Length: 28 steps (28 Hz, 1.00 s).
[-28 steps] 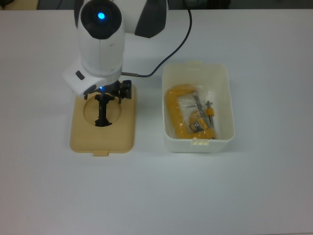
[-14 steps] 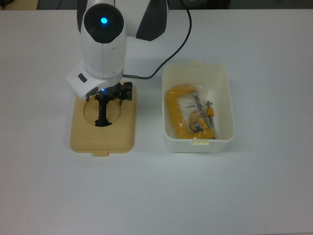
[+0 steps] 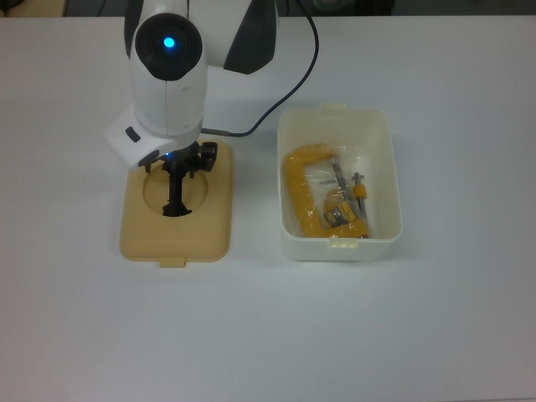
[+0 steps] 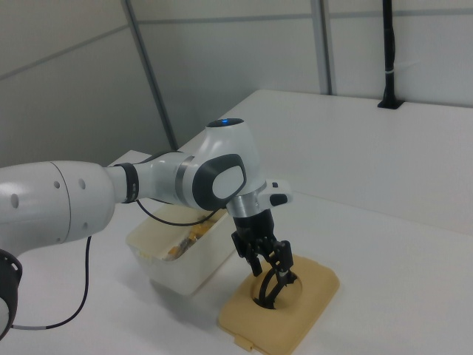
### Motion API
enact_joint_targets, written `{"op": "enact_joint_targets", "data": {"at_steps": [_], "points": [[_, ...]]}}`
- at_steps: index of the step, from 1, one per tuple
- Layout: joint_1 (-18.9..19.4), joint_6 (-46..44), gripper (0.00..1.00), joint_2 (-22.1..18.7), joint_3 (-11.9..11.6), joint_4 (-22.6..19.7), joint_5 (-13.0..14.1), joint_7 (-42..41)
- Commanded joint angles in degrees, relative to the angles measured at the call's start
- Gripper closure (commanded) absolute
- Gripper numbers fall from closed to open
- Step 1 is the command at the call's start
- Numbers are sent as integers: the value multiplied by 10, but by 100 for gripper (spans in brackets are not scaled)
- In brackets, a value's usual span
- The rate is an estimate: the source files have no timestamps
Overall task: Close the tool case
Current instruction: 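Close the gripper on the black handle of the lid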
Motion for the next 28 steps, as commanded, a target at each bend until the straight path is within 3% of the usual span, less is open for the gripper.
{"op": "enact_joint_targets", "data": {"at_steps": [1,7,17,28], "points": [[-8,22,62,-12,-1,-25,-16,1],[-9,26,100,-4,0,-23,-23,1],[-8,35,100,-6,19,-20,-29,27],[-26,28,100,-30,20,-13,-25,26]]}}
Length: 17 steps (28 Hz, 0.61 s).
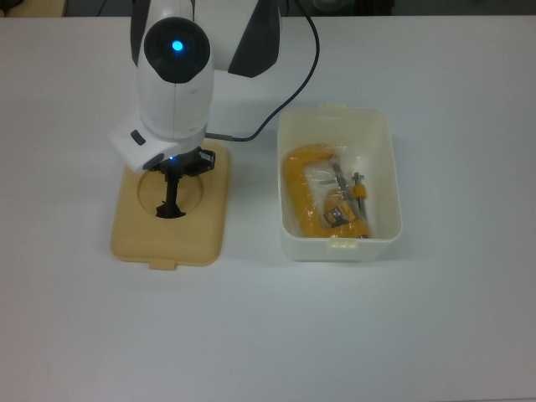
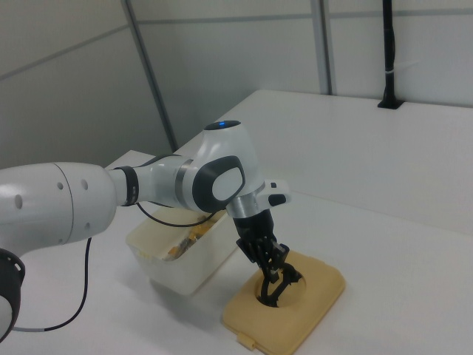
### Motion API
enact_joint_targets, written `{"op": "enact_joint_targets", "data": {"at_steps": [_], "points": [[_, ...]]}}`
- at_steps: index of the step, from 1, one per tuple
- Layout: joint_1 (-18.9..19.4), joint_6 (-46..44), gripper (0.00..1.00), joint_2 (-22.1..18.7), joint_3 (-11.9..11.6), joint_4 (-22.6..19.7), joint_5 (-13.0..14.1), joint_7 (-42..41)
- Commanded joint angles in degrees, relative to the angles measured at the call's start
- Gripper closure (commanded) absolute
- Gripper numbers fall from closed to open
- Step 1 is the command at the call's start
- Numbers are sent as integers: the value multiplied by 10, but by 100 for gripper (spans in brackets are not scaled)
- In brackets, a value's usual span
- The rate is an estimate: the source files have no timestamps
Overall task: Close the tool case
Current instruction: 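Close the gripper on the black handle of the lid, then lift the tan lid and carry it over the white box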
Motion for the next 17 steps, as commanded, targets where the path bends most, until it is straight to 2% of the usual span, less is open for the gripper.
{"op": "enact_joint_targets", "data": {"at_steps": [1,6,11,17], "points": [[-17,6,100,-38,5,-8,-10,9],[-26,-40,100,-71,4,5,5,-12],[-30,-105,100,-106,2,36,49,-42],[-27,-147,100,-124,4,56,65,-42]]}}
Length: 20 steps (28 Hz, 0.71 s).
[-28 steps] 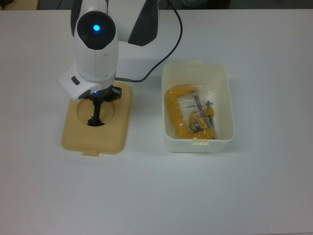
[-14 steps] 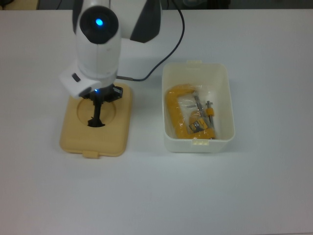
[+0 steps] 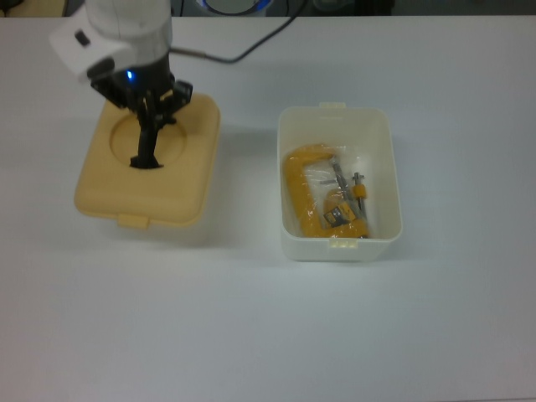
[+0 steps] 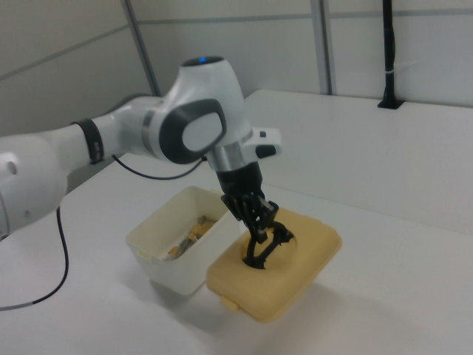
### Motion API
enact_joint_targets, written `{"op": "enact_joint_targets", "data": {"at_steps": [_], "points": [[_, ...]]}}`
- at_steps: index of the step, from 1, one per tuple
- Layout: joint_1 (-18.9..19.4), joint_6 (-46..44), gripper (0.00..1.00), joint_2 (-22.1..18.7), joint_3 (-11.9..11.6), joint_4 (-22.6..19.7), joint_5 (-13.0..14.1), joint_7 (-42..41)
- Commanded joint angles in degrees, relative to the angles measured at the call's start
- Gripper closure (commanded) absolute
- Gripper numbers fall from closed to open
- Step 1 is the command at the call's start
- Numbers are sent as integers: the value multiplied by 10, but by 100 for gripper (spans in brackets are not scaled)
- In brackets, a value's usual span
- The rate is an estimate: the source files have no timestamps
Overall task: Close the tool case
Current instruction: 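Lift the tan lid and carry it over the white box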
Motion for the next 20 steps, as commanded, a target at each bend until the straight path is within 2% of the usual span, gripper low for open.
{"op": "enact_joint_targets", "data": {"at_steps": [1,4,7,14,20], "points": [[1,-33,100,-16,4,8,25,-15],[7,-38,100,-21,6,16,32,-11],[16,-44,100,-21,21,18,31,3],[16,-43,100,-21,71,21,27,50],[16,-43,100,-16,112,45,26,88]]}}
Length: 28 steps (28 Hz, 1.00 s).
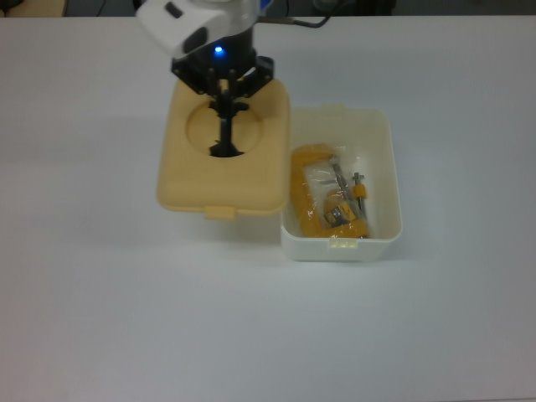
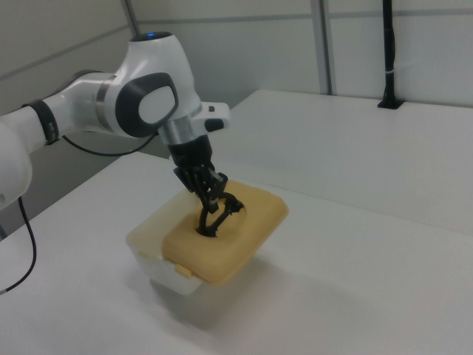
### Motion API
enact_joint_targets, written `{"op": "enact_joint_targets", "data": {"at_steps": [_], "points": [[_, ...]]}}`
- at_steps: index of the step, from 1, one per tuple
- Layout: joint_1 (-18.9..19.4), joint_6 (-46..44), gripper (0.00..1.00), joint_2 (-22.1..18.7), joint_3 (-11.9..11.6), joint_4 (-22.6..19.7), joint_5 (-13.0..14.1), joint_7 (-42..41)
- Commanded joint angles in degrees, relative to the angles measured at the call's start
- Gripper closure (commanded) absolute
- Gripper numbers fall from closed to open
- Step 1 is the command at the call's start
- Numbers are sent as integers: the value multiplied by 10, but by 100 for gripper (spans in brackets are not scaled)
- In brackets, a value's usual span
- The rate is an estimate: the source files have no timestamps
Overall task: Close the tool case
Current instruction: 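Lift the tan lid and carry it over the white box, then lower the lid onto the rim of the white box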
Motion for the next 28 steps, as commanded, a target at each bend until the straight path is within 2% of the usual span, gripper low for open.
{"op": "enact_joint_targets", "data": {"at_steps": [1,3,10,14,22,28], "points": [[1,-16,100,2,31,28,3,40],[1,-14,100,8,52,37,0,61],[2,-10,100,28,96,50,-2,116],[3,-9,100,47,119,70,-20,147],[24,-5,100,59,124,77,-27,161],[38,-5,100,71,125,76,-51,176]]}}
